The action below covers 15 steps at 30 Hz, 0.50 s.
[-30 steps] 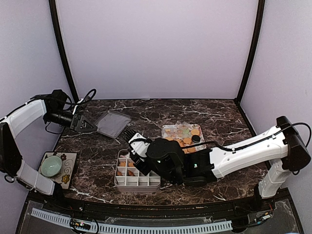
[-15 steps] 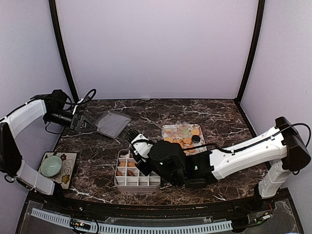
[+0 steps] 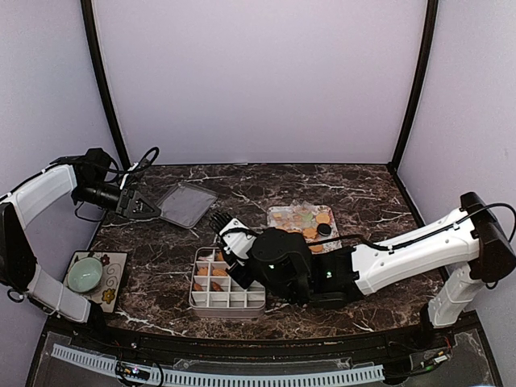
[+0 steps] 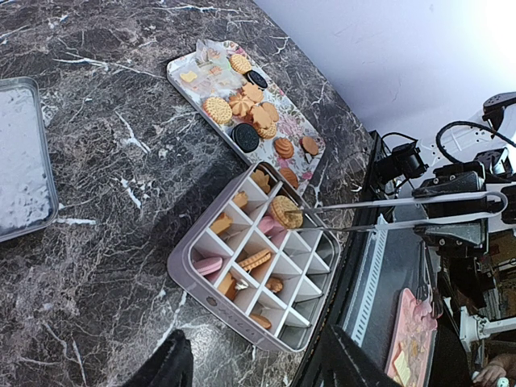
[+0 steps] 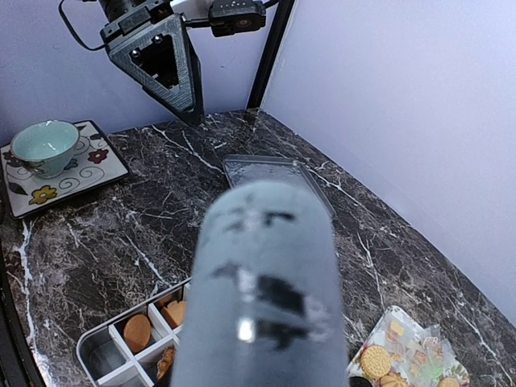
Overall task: Pack the cookies
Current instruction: Adjust the fake cookies in the empty pocket of the box.
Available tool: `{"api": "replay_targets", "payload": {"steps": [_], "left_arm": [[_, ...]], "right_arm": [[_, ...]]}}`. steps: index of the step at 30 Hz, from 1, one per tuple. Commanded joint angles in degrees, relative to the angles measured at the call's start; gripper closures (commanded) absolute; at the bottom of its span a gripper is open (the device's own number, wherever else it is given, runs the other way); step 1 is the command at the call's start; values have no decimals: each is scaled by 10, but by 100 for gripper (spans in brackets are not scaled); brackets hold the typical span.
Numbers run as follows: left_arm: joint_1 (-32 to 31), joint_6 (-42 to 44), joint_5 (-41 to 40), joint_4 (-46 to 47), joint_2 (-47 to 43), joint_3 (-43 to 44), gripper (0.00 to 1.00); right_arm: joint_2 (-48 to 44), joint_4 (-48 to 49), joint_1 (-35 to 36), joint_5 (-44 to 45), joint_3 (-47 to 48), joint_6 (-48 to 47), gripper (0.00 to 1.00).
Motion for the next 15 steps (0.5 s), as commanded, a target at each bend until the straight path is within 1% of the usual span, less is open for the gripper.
{"api": "replay_targets", "payload": {"steps": [1, 5, 15], "left_arm": [[2, 5, 7, -8, -8, 8, 45], [2, 4, 7, -8, -7, 7, 45], [2, 2, 9, -7, -5, 10, 45]], "right_arm": [[-23, 3, -4, 14, -1, -16, 95], [-25, 4, -4, 18, -3, -16, 100], [-38, 23, -4, 41, -11, -30, 100]]}}
